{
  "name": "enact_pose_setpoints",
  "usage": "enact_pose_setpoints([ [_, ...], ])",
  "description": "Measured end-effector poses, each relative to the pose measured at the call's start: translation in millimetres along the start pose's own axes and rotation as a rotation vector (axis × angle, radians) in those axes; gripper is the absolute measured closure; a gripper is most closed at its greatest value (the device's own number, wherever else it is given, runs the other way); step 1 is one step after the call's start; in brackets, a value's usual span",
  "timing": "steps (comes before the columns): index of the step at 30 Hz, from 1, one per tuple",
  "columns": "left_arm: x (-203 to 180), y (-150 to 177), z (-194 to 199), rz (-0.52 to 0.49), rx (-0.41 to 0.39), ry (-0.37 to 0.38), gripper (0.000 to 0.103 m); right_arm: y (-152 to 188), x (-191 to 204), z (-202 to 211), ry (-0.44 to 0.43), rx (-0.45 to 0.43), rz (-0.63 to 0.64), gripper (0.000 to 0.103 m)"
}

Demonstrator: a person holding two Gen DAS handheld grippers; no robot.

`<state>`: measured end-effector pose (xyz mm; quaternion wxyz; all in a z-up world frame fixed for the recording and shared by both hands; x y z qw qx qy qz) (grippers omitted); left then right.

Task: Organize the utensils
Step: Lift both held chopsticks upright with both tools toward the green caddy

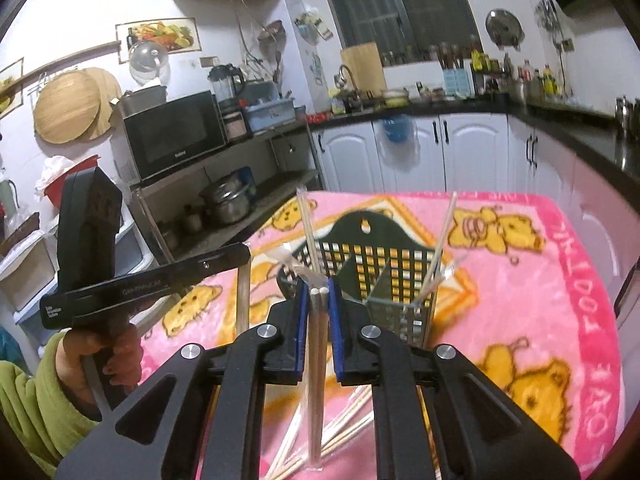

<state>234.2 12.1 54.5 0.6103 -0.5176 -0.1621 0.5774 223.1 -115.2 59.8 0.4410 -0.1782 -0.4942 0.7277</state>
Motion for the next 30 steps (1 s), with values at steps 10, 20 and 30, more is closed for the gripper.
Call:
enact_pose_setpoints([
  [10, -14.4, -41.0, 16.3, -0.046, -0.098, 0.004, 0.1, -29.4, 3.5, 15.2, 0.01, -0.082, 0.033, 0.093],
  [20, -20.5, -85.2, 29.1, -0.076, -0.206, -0.022, 0.1, -67.0, -4.3, 29.1, 0.035, -0.178, 0.03, 0.093],
  [30, -23.0, -116.2, 31.3, -0.09, -0.266, -0.041, 0.1, -96.0, -8.2, 34.4, 0.06, -0.244, 0.034, 0.093],
])
Point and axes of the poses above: each gripper's, at about its wrist camera, not at the fingertips, and z roughly against the way its jaws point, x to its left, y to its underside, the point moved 9 cm from there along -z, roughly the way its jaws point, and after that the axes turned 6 degrees about y, right-handed, at the moved point
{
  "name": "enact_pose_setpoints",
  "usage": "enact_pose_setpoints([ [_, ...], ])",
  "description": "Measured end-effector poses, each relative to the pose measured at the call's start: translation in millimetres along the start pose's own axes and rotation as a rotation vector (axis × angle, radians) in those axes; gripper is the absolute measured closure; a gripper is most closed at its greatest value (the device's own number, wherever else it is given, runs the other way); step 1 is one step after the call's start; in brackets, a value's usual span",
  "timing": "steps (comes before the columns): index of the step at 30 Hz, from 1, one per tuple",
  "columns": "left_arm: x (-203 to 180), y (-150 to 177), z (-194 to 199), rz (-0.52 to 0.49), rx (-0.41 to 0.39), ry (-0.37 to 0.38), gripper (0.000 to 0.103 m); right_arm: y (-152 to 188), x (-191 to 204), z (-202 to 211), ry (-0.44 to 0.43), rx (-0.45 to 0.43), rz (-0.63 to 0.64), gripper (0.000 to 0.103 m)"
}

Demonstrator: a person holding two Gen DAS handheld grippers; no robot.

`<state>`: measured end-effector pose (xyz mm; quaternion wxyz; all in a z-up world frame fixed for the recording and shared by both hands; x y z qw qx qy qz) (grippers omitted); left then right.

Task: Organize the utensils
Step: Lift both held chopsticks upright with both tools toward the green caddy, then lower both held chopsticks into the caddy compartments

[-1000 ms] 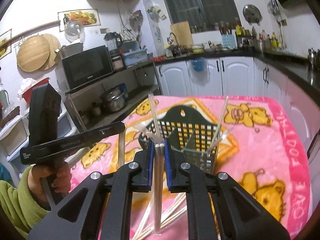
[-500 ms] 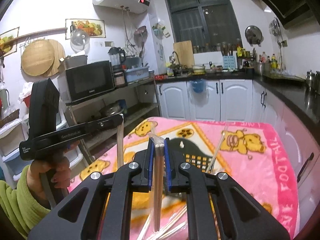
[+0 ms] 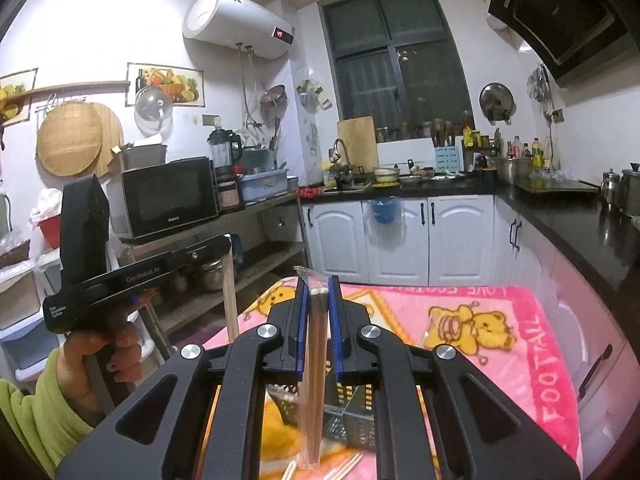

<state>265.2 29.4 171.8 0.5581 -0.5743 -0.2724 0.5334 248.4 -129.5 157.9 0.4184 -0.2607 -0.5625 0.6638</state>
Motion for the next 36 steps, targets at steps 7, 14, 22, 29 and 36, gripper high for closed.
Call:
enact_pose_setpoints([
  [7, 2.5, -19.4, -5.3, -0.021, -0.044, -0.04, 0.1, -13.1, -2.9, -6.8, 0.009, -0.02, -0.003, 0.093],
  [14, 2.6, -32.0, -14.1, -0.053, -0.078, -0.081, 0.1, -32.9, -6.2, -10.9, 0.027, -0.062, -0.005, 0.093],
  [22, 8.8, -33.6, -32.8, -0.068, -0.09, -0.111, 0.1, -50.1, -16.3, -18.8, 0.056, -0.092, -0.007, 0.093],
  [29, 20.1, -23.4, -49.0, -0.058, -0.082, -0.127, 0.1, -55.1, -28.8, -36.3, 0.114, -0.104, 0.005, 0.093],
  [36, 28.8, -11.7, -57.1, -0.062, -0.073, -0.141, 0.1, -39.2, -45.1, -60.1, 0.15, -0.07, -0.015, 0.093],
])
Point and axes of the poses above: each gripper's, at about its wrist camera, not at the fingertips, and z roughly against the way its jaws point, x to its left, y to its underside, the point moved 9 cm from there along -z, roughly the way its jaws point, and after that the axes turned 6 degrees about y, right-handed, at the moved point
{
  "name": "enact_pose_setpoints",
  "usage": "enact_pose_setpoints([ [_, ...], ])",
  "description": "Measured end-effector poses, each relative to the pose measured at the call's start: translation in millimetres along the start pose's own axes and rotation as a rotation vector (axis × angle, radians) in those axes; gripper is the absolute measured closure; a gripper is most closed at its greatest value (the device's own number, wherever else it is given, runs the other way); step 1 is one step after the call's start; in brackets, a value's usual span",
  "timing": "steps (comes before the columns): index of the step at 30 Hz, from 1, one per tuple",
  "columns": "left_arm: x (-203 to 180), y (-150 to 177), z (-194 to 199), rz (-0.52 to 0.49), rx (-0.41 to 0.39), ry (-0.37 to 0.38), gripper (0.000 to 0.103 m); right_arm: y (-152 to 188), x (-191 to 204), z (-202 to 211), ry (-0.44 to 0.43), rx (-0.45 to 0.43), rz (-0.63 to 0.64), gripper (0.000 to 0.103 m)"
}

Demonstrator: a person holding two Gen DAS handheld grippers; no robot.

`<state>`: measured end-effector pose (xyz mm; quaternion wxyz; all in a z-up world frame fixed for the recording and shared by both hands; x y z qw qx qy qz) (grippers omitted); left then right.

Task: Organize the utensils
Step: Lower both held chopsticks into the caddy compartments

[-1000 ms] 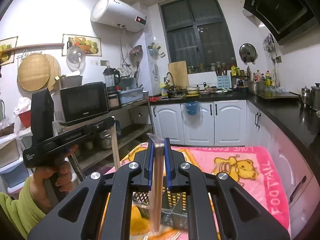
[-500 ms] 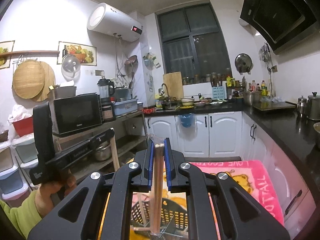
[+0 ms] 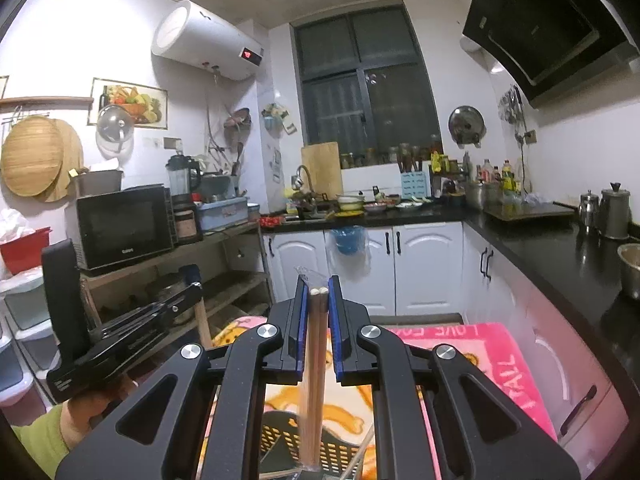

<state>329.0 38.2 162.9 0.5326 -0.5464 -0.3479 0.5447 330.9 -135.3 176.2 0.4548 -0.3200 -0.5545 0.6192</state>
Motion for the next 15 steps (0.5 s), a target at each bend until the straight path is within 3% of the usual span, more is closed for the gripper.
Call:
enact_pose_setpoints([
  [15, 5.9, 43.7, -17.2, 0.011, 0.06, 0.036, 0.099, 44.2, -7.8, -37.7, 0.037, 0.086, -0.031, 0.093],
])
Point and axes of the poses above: each gripper's, at about its wrist camera, not at the fingertips, and z roughly against the way its jaws point, x to its left, y to its underside, the point moved 9 cm from there along -z, roughly the way its jaws point, and after that the axes turned 6 degrees about y, right-handed, at the moved point
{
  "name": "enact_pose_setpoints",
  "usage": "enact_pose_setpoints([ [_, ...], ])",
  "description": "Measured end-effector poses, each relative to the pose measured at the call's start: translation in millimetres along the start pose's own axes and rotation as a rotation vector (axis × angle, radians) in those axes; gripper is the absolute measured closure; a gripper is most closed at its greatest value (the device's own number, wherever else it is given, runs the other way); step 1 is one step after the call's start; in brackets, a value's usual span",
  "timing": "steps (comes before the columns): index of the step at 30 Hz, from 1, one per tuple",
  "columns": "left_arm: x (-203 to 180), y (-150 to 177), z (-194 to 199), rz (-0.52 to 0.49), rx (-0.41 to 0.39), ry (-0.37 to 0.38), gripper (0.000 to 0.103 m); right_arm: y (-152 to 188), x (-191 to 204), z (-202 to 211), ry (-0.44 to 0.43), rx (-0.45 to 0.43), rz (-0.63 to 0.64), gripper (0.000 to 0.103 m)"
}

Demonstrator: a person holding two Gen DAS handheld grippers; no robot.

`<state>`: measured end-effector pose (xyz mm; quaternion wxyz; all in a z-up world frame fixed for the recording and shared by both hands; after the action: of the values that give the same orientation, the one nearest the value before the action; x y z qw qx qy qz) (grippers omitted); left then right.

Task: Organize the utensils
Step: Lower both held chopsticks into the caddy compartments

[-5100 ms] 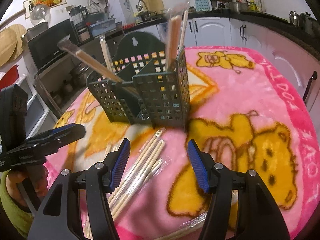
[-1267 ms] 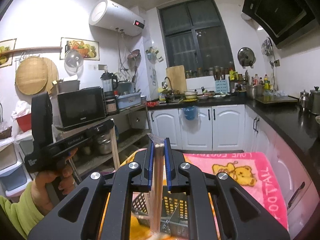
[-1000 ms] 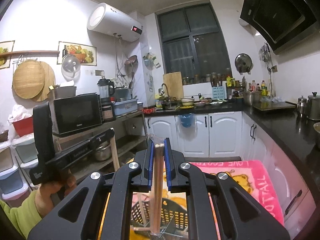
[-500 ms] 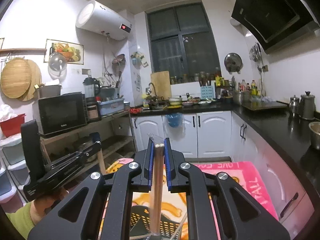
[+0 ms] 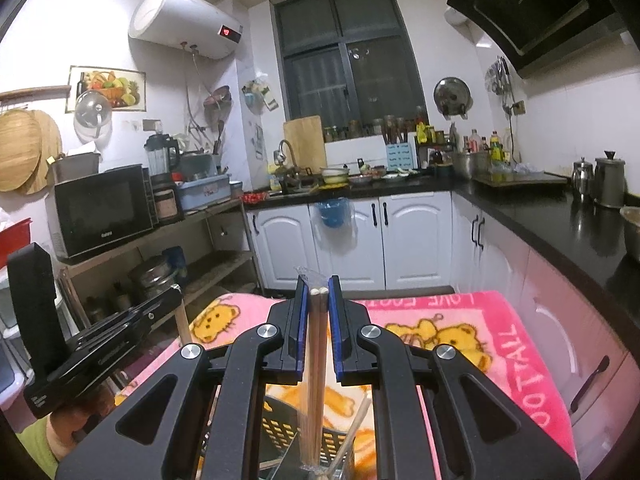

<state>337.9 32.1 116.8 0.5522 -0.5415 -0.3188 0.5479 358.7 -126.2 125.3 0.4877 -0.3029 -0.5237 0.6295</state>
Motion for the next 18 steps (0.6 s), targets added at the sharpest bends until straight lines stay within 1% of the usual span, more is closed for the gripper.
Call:
enact_pose_setpoints([
  [8, 6.1, 19.5, -4.7, 0.023, 0.042, 0.015, 0.099, 17.5, 7.8, -14.7, -0.003, 0.04, -0.004, 0.093],
  [15, 12.2, 35.4, -4.2, 0.051, 0.077, 0.02, 0.099, 28.7, 7.3, -16.6, 0.0, 0.071, -0.014, 0.092],
  [18, 14.9, 39.8, -2.6, 0.06, 0.088, 0.02, 0.099, 32.7, 5.8, -15.7, 0.003, 0.079, -0.014, 0.088],
])
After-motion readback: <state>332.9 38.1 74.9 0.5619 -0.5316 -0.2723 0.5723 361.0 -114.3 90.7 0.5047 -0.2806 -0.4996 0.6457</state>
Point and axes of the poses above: each gripper's, at about its wrist camera, not at the fingertips, and z roughly against the way its jaws point, x to its left, y to its underside, the point moved 9 cm from there along -z, roughly the way its jaws point, and after that the axes turned 6 degrees about y, right-handed, at the moved point
